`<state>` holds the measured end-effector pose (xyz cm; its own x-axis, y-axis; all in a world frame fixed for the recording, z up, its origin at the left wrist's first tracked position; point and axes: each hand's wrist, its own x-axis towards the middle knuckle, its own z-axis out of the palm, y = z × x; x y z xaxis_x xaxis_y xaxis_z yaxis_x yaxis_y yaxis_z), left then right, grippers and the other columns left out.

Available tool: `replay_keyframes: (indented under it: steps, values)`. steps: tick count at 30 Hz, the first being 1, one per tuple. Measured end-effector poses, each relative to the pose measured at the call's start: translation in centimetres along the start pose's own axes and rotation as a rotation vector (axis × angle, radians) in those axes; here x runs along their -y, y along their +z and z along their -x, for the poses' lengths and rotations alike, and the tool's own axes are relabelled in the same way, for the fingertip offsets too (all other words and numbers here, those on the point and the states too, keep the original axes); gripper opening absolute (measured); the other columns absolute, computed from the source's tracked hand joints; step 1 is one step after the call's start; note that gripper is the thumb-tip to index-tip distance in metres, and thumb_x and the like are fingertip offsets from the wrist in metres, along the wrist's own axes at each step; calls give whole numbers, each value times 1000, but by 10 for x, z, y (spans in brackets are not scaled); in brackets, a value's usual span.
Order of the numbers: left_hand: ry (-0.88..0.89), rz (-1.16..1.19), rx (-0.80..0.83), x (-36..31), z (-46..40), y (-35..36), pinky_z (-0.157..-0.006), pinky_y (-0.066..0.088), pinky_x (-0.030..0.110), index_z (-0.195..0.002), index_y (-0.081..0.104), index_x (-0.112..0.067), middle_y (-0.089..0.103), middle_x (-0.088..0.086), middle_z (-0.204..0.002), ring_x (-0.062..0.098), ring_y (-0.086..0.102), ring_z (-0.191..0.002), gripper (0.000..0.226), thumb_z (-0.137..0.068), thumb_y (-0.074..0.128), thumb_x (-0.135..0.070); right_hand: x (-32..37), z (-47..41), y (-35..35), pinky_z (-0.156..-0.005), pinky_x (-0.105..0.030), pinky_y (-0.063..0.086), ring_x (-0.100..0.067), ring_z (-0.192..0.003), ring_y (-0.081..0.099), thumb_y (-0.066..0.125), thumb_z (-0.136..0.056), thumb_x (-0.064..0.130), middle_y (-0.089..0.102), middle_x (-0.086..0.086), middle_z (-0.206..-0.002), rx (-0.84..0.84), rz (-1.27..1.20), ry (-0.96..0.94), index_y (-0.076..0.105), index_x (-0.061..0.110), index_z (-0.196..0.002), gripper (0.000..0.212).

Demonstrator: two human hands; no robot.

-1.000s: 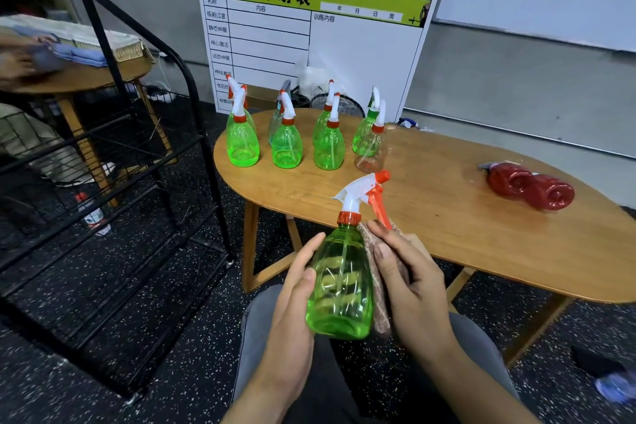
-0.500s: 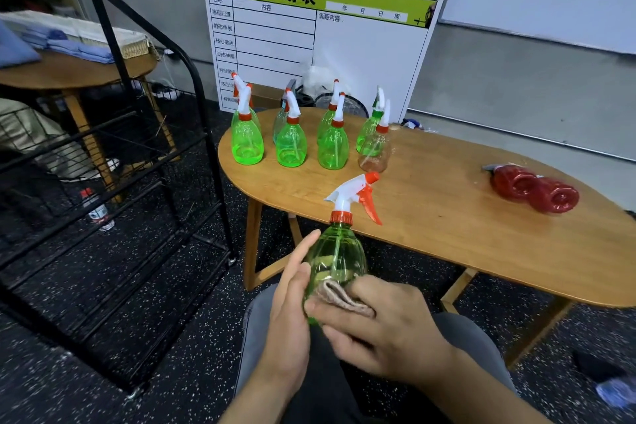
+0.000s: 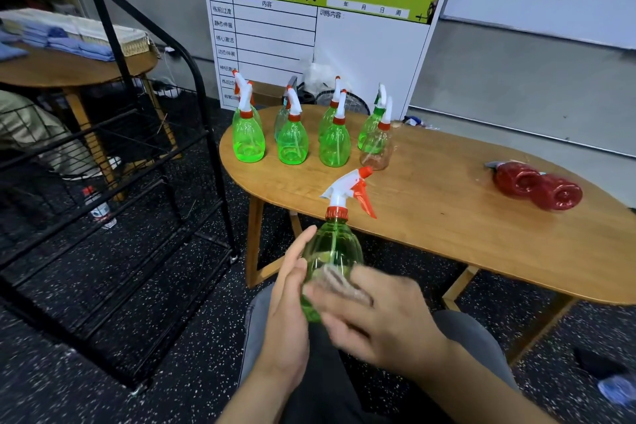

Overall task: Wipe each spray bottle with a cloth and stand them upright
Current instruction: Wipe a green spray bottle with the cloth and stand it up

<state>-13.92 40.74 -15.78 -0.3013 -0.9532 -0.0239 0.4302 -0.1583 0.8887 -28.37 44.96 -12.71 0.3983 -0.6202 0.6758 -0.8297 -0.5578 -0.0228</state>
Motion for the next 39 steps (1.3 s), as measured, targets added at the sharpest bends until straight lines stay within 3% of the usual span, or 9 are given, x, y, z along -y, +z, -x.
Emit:
replay_keyframes:
  steps: [4, 6, 9, 13, 18, 23, 29, 34, 39]
  values:
    - [20, 4, 9, -2, 0, 1, -103, 53, 48, -142, 61, -36, 73, 15, -131, 35, 69, -122, 47, -114, 27, -22, 0, 8, -2, -53, -22, 41, -10, -67, 47, 67, -98, 32, 60, 2, -82, -1, 48, -123, 79, 26, -120, 26]
    - [10, -14, 20, -1, 1, 3, -99, 57, 46, -141, 61, -38, 75, 12, -126, 33, 71, -120, 46, -114, 28, -21, -6, -3, -4, -49, -21, 42, -7, -65, 43, 60, -102, 35, 55, 5, -82, -50, 44, -9, 79, 29, -120, 27]
    - [23, -30, 25, -2, 3, 7, -113, 47, 56, -145, 58, -32, 70, 2, -139, 25, 65, -131, 42, -107, 39, -28, -17, -24, -7, -44, -22, 43, -5, -60, 49, 47, -108, 46, 56, 6, -85, -115, 39, 250, 77, 32, -123, 37]
    - [19, -34, 14, -2, 3, 6, -116, 45, 55, -145, 58, -28, 69, 0, -140, 22, 64, -133, 43, -112, 32, -19, -16, -28, -2, -48, -20, 42, -8, -61, 53, 52, -104, 41, 56, 5, -87, -125, 42, 337, 77, 30, -123, 32]
    - [-25, 0, 14, 0, 1, 1, -96, 59, 42, -141, 62, -36, 75, 13, -127, 33, 71, -119, 48, -114, 27, -20, 1, 1, 2, -50, -21, 43, -9, -65, 47, 60, -102, 34, 56, 3, -84, -15, -4, 41, 76, 30, -126, 28]
    - [-8, 30, 28, -2, 2, 2, -100, 57, 44, -144, 60, -32, 73, 15, -131, 34, 70, -122, 47, -114, 26, -21, -3, 13, -1, -55, -21, 39, -10, -67, 47, 71, -96, 32, 55, 4, -86, 29, 42, -135, 78, 27, -122, 27]
    - [1, -4, 29, -7, 7, 11, -109, 49, 48, -146, 57, -28, 71, 2, -138, 23, 66, -131, 44, -107, 37, -27, -25, -16, -5, -46, -22, 45, -7, -60, 51, 52, -107, 43, 57, 5, -84, -182, -16, 275, 78, 31, -122, 32]
    - [46, -14, 63, -10, 9, 11, -111, 53, 46, -150, 52, -29, 68, 2, -142, 23, 64, -133, 51, -102, 60, -45, -21, -16, 0, -48, -26, 48, -7, -62, 53, 58, -104, 39, 54, 4, -84, -187, -79, 338, 76, 30, -126, 30]
    - [56, -16, 111, -11, 10, 8, -105, 57, 45, -149, 54, -37, 68, 9, -140, 31, 65, -130, 66, -87, 79, -32, -22, 3, -3, -56, -21, 44, -9, -67, 51, 59, -101, 27, 53, 6, -85, -326, -292, 428, 74, 21, -125, 29]
